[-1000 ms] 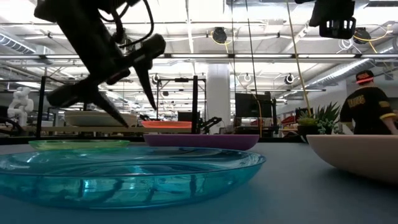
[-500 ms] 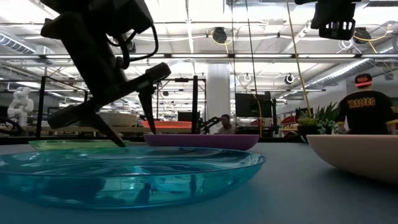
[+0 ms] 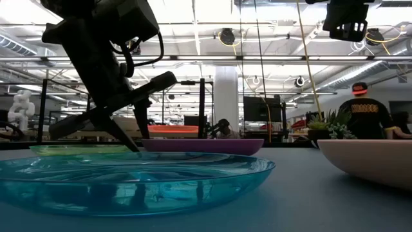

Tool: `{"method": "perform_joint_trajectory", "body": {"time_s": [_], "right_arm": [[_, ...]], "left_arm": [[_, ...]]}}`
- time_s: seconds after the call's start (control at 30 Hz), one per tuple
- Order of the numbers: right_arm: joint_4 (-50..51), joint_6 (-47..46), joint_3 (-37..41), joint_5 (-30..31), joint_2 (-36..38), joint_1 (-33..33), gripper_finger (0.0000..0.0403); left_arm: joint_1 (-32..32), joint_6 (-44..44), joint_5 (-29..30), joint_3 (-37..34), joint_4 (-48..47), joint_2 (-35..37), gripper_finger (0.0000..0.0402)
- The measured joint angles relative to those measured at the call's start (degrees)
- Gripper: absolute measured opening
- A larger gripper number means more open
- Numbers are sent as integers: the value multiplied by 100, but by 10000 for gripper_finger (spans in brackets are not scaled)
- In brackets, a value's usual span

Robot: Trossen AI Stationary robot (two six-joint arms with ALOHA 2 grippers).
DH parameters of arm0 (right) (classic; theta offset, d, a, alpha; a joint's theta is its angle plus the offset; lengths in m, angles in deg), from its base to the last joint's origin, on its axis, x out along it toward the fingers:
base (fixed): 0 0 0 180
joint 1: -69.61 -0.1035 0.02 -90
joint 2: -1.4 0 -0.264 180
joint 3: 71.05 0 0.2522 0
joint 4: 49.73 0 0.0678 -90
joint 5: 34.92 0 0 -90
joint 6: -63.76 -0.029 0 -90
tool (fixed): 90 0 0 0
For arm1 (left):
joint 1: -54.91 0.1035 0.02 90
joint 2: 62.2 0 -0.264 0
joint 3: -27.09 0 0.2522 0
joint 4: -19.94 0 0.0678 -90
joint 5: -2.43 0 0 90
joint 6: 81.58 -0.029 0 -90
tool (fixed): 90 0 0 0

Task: Place and stack plates onto a shelf
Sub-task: Stack the violet plate on top of the white plate on the shelf

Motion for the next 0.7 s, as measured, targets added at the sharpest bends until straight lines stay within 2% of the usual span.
{"method": "perform_joint_trajectory", "body": {"time_s": [0.23,0.47,0.7], "right_arm": [[0,44,0,20,0,0,0],[-2,42,0,20,0,0,0],[-2,44,0,11,0,0,0]], "left_arm": [[0,5,257,-3,145,0,15],[0,-54,438,-4,616,51,11],[-160,-296,841,-7,927,661,11]]}}
